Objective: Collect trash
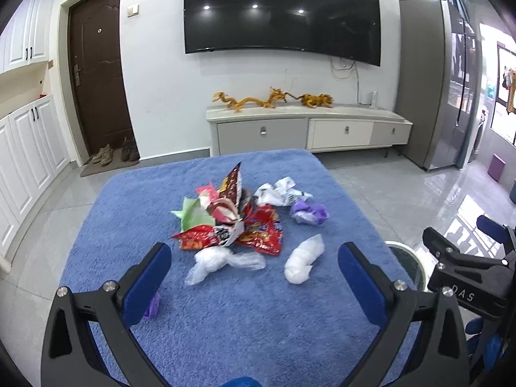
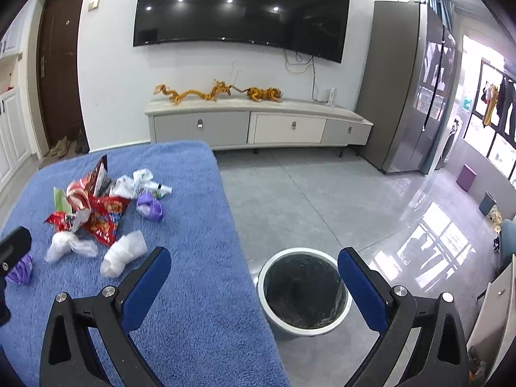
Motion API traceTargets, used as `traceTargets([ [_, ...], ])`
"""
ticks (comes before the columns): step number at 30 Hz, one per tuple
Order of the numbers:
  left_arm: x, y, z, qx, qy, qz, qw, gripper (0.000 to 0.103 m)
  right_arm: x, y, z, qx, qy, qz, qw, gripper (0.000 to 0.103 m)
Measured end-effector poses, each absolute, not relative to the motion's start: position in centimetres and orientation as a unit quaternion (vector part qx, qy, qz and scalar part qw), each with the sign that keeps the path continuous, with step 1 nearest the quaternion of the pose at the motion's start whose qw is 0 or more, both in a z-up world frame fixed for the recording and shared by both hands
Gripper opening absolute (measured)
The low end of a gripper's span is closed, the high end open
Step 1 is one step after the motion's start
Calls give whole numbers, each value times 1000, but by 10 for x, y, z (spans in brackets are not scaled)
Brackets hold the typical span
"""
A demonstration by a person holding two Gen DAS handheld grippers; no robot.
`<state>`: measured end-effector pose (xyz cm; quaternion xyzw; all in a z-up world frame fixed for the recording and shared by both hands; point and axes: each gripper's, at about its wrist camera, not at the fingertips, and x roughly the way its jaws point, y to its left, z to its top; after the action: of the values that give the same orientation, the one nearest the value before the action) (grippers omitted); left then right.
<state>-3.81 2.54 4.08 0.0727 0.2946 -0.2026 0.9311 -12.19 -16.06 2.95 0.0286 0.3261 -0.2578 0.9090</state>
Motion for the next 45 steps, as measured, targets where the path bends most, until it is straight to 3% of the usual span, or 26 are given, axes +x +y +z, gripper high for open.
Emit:
traceTargets([
  [15,-43,13,36,75,284,-223,930,103,-126,-176,29,33,327,-283,901,103],
  [31,-37,28,36,50,278,-227,932,103,-141,-185,47,57,267,-289,917,103],
  [45,-24,37,20,51,293,-244,923,103,-117,-180,30,56,309,-268,911,103],
])
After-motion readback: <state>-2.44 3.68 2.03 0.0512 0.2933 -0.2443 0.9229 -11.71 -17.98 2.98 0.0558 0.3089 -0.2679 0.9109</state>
